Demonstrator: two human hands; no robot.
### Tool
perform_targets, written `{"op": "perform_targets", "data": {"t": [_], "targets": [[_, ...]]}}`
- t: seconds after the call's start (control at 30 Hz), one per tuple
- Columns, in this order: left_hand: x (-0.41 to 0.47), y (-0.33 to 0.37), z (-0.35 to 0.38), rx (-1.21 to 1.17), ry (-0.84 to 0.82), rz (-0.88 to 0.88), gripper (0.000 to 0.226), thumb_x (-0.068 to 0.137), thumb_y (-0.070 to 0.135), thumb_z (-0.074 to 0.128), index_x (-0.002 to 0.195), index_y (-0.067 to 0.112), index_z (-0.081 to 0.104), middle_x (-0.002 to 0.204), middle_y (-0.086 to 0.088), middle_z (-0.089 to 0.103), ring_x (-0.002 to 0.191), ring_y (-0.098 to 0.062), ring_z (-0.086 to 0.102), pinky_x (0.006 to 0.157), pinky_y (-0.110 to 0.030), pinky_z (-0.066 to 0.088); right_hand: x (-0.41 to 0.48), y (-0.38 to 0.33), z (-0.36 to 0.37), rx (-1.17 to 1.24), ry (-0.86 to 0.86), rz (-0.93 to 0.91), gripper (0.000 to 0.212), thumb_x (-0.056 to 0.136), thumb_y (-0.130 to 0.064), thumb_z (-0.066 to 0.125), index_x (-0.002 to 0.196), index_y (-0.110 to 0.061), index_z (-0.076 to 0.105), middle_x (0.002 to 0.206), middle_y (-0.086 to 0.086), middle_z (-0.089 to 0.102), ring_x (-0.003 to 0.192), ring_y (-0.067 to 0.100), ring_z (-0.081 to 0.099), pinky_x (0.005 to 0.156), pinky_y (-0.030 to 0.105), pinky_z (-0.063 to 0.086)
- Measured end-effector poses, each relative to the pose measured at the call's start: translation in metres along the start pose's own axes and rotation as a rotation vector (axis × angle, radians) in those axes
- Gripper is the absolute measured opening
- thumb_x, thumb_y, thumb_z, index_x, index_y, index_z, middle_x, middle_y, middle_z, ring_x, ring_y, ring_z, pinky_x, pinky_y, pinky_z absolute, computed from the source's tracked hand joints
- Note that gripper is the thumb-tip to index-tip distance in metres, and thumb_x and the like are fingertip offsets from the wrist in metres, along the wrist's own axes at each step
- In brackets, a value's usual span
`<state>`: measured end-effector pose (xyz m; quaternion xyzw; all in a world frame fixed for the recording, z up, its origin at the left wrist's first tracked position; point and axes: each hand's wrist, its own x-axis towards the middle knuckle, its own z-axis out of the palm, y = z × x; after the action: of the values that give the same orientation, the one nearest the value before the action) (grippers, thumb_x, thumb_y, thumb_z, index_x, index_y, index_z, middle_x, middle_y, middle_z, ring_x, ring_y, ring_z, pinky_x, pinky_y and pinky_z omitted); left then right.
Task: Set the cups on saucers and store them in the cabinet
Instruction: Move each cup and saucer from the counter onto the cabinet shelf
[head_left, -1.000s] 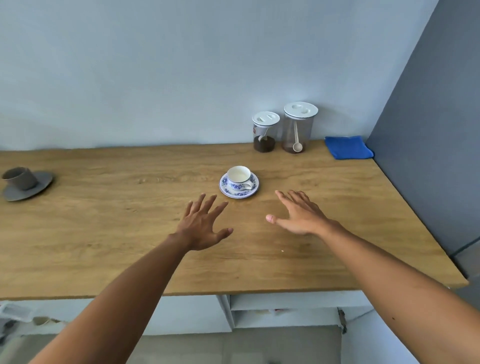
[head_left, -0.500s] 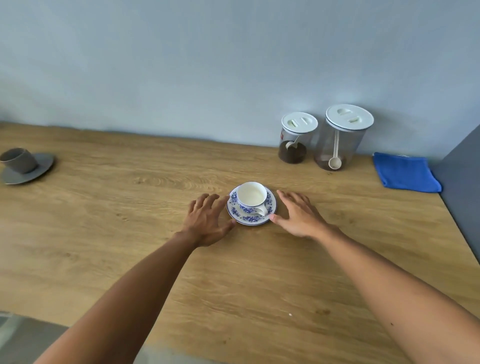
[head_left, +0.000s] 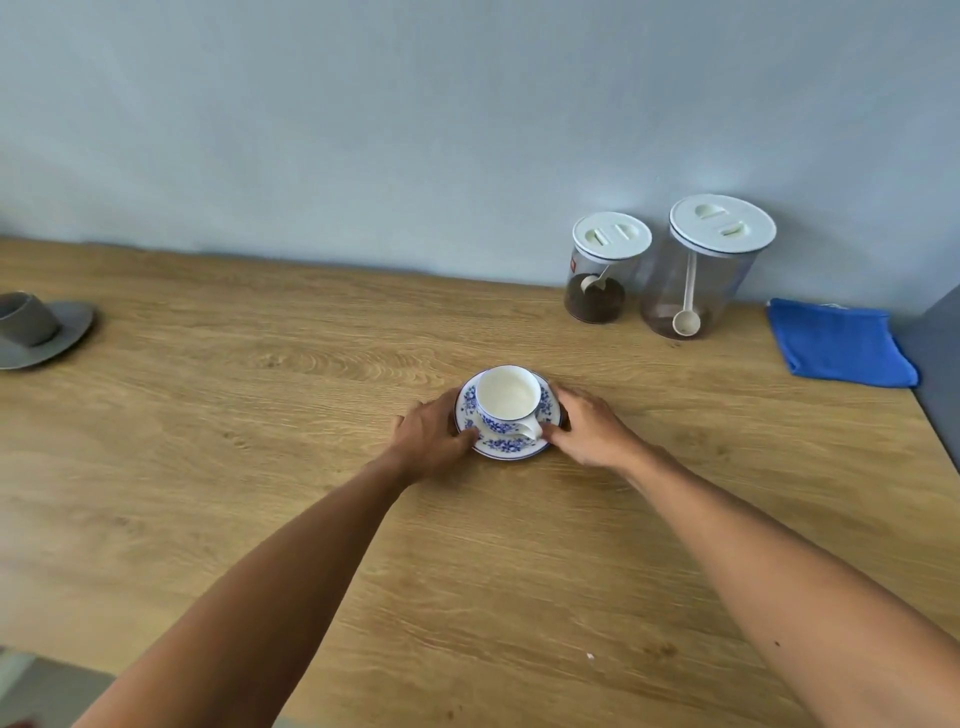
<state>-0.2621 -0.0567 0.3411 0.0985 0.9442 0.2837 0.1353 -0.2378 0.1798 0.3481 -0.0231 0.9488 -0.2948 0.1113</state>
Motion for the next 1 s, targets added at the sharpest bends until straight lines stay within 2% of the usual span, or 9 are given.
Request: {"op": "perform_targets", "data": {"t": [0.1, 0.17, 0.27, 0.3, 0.43, 0.67, 0.73, 0.8, 1.0], "targets": [[0.000, 0.011, 0.001, -0.151, 0.013, -0.035, 0.059, 0.083, 0.028, 0.062, 0.139, 0.027, 0.044, 0.119, -0.002, 0.066, 0.112, -0.027, 0.058, 0.096, -0.039, 0.046, 0.000, -0.007, -0.004, 0.085, 0.049, -0.004, 0.052, 0.087, -0.025, 0.072, 0.135, -0.012, 0.055, 0.126, 0.007, 0.066, 0.115, 0.027, 0.060, 0.089, 0.026, 0.042], [0.000, 0.013, 0.002, -0.206, 0.019, -0.045, 0.056, 0.084, 0.022, 0.063, 0.138, 0.026, 0.046, 0.118, -0.001, 0.066, 0.111, -0.025, 0.060, 0.095, -0.038, 0.048, -0.003, -0.012, -0.007, 0.139, 0.064, 0.024, 0.055, 0.090, -0.020, 0.070, 0.141, -0.014, 0.051, 0.124, 0.005, 0.067, 0.108, 0.022, 0.063, 0.083, 0.021, 0.042], [-0.002, 0.015, 0.002, -0.257, 0.029, -0.026, 0.056, 0.085, 0.020, 0.063, 0.138, 0.026, 0.048, 0.116, 0.001, 0.066, 0.109, -0.022, 0.059, 0.096, -0.036, 0.048, -0.009, -0.012, -0.008, 0.276, 0.074, 0.069, 0.053, 0.092, -0.013, 0.066, 0.142, -0.022, 0.050, 0.091, -0.003, 0.070, 0.054, 0.007, 0.061, 0.055, 0.016, 0.047], [-0.003, 0.017, 0.001, -0.279, 0.032, -0.017, 0.055, 0.085, 0.019, 0.063, 0.138, 0.027, 0.048, 0.115, 0.002, 0.066, 0.108, -0.020, 0.059, 0.095, -0.034, 0.048, -0.011, -0.011, -0.008, 0.316, 0.082, 0.086, 0.053, 0.092, -0.011, 0.066, 0.141, -0.023, 0.051, 0.087, -0.003, 0.069, 0.046, 0.010, 0.058, 0.049, 0.019, 0.048], [-0.009, 0.023, -0.001, -0.378, 0.011, 0.019, 0.055, 0.084, 0.015, 0.060, 0.135, 0.031, 0.049, 0.115, 0.008, 0.064, 0.106, -0.013, 0.058, 0.090, -0.026, 0.045, -0.021, -0.013, -0.008, 0.444, 0.139, 0.127, 0.053, 0.090, -0.004, 0.066, 0.138, -0.025, 0.054, 0.093, -0.002, 0.071, 0.047, 0.015, 0.060, 0.049, 0.027, 0.054], [-0.027, 0.030, -0.002, -0.373, -0.023, 0.142, 0.053, 0.084, 0.012, 0.062, 0.133, 0.031, 0.052, 0.092, 0.016, 0.061, 0.085, -0.006, 0.054, 0.077, -0.019, 0.039, -0.060, -0.019, 0.000, 0.560, 0.241, 0.182, 0.058, 0.090, 0.000, 0.062, 0.127, -0.043, 0.052, 0.091, -0.007, 0.069, 0.062, 0.021, 0.068, 0.067, 0.042, 0.062], [-0.034, 0.031, 0.000, -0.367, -0.051, 0.183, 0.053, 0.084, 0.012, 0.063, 0.133, 0.030, 0.053, 0.088, 0.018, 0.059, 0.082, -0.006, 0.053, 0.074, -0.019, 0.039, -0.076, -0.019, 0.004, 0.582, 0.274, 0.213, 0.058, 0.091, 0.000, 0.062, 0.125, -0.046, 0.050, 0.090, -0.008, 0.068, 0.061, 0.022, 0.068, 0.069, 0.042, 0.061], [-0.043, 0.033, 0.002, -0.365, -0.081, 0.213, 0.054, 0.084, 0.012, 0.063, 0.133, 0.030, 0.052, 0.086, 0.020, 0.059, 0.080, -0.003, 0.054, 0.073, -0.018, 0.039, -0.093, -0.019, 0.009, 0.613, 0.306, 0.227, 0.056, 0.091, 0.001, 0.062, 0.131, -0.037, 0.055, 0.092, -0.008, 0.069, 0.061, 0.022, 0.067, 0.067, 0.042, 0.061], [-0.076, 0.048, 0.013, -0.335, -0.167, 0.301, 0.053, 0.086, 0.011, 0.062, 0.135, 0.029, 0.051, 0.088, 0.020, 0.058, 0.080, -0.001, 0.054, 0.072, -0.015, 0.040, -0.148, -0.016, 0.021, 0.661, 0.402, 0.276, 0.055, 0.091, 0.005, 0.061, 0.132, -0.031, 0.055, 0.093, -0.010, 0.068, 0.060, 0.013, 0.067, 0.058, 0.030, 0.058]]}}
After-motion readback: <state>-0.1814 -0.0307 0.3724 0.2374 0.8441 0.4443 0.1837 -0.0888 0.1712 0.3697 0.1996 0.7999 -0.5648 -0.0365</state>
